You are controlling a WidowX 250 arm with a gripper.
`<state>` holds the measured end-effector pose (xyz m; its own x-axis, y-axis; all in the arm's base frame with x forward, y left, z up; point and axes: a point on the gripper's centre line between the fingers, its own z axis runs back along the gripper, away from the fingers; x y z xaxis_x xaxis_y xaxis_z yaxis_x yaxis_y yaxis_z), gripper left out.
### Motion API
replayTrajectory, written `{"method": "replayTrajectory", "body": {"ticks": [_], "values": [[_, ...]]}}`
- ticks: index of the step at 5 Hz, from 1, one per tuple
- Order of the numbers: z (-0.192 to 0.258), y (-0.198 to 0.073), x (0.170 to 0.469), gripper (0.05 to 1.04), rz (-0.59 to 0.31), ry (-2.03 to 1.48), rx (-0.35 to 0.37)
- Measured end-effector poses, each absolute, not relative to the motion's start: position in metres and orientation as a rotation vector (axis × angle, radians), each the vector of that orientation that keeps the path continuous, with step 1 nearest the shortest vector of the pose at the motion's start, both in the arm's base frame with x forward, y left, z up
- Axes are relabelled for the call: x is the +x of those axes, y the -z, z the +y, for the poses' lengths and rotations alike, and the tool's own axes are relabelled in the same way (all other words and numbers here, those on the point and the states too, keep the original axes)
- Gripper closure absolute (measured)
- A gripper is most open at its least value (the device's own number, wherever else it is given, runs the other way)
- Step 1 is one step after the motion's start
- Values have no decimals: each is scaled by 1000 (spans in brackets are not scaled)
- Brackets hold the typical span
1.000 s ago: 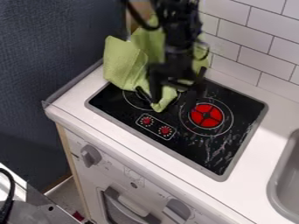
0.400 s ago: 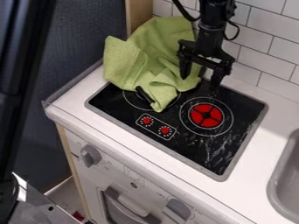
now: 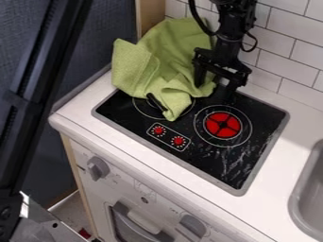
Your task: Move the cloth from left stove to the right stove
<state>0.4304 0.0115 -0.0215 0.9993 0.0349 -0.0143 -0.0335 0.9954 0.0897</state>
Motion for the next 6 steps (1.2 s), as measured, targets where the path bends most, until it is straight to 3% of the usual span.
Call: {"method": "replayTrajectory", "body": {"ticks": [1,3,4,5,6], "values": [[14,22,433,132,-1,-65,64],[12,27,427,709,-21,-64,77],[13,27,429,918,-59,-57,87],[13,25,422,1024,-53,-63,86],[6,23,410,1032,32,-47,49]]}}
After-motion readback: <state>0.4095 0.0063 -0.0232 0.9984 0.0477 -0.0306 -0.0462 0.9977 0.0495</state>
